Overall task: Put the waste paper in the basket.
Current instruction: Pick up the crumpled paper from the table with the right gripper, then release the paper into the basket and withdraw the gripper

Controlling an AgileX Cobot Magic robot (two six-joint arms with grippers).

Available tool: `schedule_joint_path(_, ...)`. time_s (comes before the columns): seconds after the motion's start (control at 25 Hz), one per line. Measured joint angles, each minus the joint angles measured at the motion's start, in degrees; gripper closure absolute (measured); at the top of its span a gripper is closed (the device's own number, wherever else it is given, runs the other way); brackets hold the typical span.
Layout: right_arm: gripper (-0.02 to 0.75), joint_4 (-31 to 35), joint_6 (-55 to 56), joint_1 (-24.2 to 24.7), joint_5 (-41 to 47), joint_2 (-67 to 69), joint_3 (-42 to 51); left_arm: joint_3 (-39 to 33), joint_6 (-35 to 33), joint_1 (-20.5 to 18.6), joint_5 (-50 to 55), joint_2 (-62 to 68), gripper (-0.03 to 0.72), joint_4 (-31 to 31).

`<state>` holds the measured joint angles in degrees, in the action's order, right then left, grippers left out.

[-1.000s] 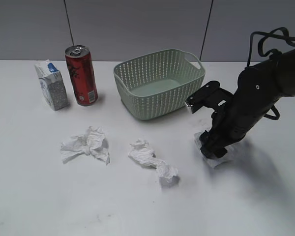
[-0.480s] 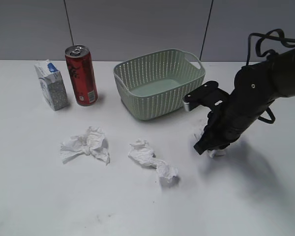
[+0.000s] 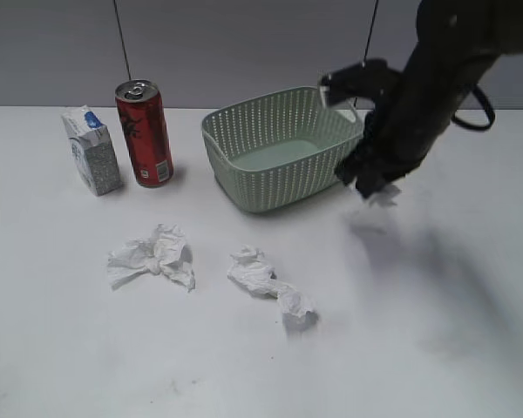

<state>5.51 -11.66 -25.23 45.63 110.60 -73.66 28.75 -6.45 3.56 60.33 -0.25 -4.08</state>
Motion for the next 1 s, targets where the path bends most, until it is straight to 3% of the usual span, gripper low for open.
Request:
schedule_joint_path(0.24,0.745,1.0,-0.45,-0.21,-1.55,-1.86,-13.66,0.0,0.0,0.0,0.0,0.0,0.097,0.0)
schedule_joint_path(0.64,0.745,1.35,-5.54,-3.6,-33.75,2.76,-16.8,0.0,0.0,0.0,0.0,0.0,0.097,0.0)
schedule_joint_path(0.76,0.73,1.35,-5.59,-3.54,-37.85,7.24,-16.8,0.0,0.0,0.0,0.0,0.0,0.097,0.0)
schedule_joint_path(0.88,0.598,1.35,-5.59,-3.54,-36.55,11.14,-16.73,0.0,0.0,0.0,0.0,0.0,0.097,0.0)
schedule_joint_path(1.0,0.272,1.35,-5.65,-3.54,-34.36,13.79,-16.73,0.0,0.0,0.0,0.0,0.0,0.097,0.0)
